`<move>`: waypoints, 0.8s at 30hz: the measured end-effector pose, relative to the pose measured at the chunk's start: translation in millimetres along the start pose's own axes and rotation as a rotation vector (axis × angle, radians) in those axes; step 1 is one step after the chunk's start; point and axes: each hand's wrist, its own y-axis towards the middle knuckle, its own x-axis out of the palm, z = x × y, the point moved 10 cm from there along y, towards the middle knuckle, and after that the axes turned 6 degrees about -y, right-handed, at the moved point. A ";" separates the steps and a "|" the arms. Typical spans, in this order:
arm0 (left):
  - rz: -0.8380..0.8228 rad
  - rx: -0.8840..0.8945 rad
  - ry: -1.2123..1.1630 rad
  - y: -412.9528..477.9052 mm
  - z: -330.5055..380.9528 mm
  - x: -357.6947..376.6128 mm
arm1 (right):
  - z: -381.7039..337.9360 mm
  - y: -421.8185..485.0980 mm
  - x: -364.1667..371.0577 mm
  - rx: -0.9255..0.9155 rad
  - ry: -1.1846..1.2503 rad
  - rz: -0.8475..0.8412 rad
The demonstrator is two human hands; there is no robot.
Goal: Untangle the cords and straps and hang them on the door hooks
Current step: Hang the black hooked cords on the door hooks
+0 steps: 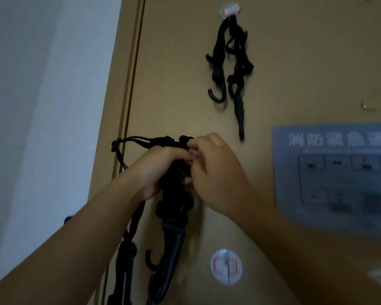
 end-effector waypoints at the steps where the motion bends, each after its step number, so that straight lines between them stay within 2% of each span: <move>1: -0.036 -0.049 0.006 -10.4 -17.4 1.1 | 0.8 -18.3 6.8 0.017 0.034 0.001; 5: -0.148 -0.252 0.067 -59.6 -88.7 3.4 | 6.9 -94.3 28.9 0.196 0.252 -0.079; 9: -0.324 -0.492 0.074 -120.9 -153.2 16.0 | -2.9 -174.0 37.4 0.322 0.327 -0.201; 13: -0.455 -0.655 0.085 -178.4 -217.9 25.9 | -23.0 -252.0 62.7 0.516 0.601 -0.483; 16: -0.483 -0.756 -0.003 -217.8 -261.6 30.7 | -38.0 -308.3 77.3 0.613 0.579 -0.655; 21: -0.525 -0.868 -0.115 -272.7 -308.2 36.3 | -45.8 -382.9 82.6 0.855 0.581 -0.612; 24: -0.434 -0.935 -0.166 -296.2 -332.4 33.7 | -45.5 -416.5 79.2 0.941 0.513 -0.616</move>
